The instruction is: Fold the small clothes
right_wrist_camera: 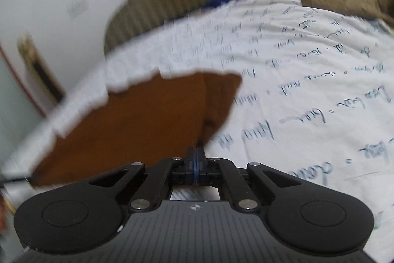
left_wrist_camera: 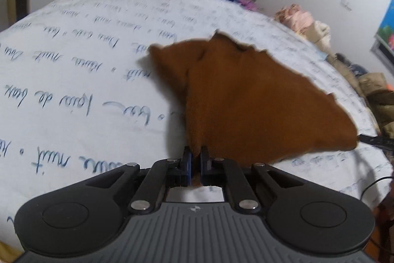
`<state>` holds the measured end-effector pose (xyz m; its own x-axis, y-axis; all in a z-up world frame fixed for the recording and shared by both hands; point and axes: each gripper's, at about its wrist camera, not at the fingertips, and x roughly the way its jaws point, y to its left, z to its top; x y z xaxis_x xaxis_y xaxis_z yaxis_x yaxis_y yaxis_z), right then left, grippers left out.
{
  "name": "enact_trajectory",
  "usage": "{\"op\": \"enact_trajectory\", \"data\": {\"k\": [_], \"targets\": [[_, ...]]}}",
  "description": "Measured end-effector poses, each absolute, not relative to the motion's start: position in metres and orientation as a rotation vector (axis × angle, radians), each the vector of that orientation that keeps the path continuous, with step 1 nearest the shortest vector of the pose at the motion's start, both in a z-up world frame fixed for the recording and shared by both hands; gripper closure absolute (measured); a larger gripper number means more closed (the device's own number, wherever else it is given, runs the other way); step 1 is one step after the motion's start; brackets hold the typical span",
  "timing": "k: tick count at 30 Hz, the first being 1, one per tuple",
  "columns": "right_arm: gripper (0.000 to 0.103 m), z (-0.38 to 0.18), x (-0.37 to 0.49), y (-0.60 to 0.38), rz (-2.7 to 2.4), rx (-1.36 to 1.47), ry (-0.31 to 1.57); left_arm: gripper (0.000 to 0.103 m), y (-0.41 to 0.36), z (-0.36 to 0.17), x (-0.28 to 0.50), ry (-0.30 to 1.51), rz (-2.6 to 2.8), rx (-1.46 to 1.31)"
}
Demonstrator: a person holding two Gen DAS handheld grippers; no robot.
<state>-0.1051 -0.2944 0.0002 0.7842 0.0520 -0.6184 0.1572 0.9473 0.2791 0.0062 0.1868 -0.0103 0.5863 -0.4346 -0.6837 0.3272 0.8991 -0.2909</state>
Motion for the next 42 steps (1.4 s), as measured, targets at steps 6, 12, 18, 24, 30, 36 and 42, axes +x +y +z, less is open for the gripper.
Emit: {"op": "enact_trajectory", "data": {"k": [6,12,18,24,30,36,42], "targets": [[0.046,0.034,-0.079,-0.271,-0.052,0.227,0.527,0.044,0.179,0.043,0.023,0.639,-0.279,-0.106],[0.032,0.037,-0.008,-0.218,0.088,0.162,0.543,0.018,0.128,0.07,0.085,0.608,-0.39,-0.113],[0.023,0.005,0.04,-0.186,0.123,0.121,0.633,0.019,0.133,0.033,0.161,0.861,-0.441,-0.284],[0.016,-0.031,0.045,-0.2,0.072,0.157,0.646,0.019,0.134,-0.008,0.188,1.069,-0.556,-0.435],[0.005,-0.036,0.043,-0.183,0.074,0.057,0.631,0.019,0.145,-0.025,0.198,1.049,-0.672,-0.713],[0.002,-0.037,0.043,-0.189,0.093,0.091,0.621,0.019,0.192,-0.018,0.194,0.759,-0.567,-1.007],[0.0,-0.038,0.045,-0.188,0.1,0.092,0.623,0.019,0.209,0.005,0.191,0.776,-0.477,-0.838]]}}
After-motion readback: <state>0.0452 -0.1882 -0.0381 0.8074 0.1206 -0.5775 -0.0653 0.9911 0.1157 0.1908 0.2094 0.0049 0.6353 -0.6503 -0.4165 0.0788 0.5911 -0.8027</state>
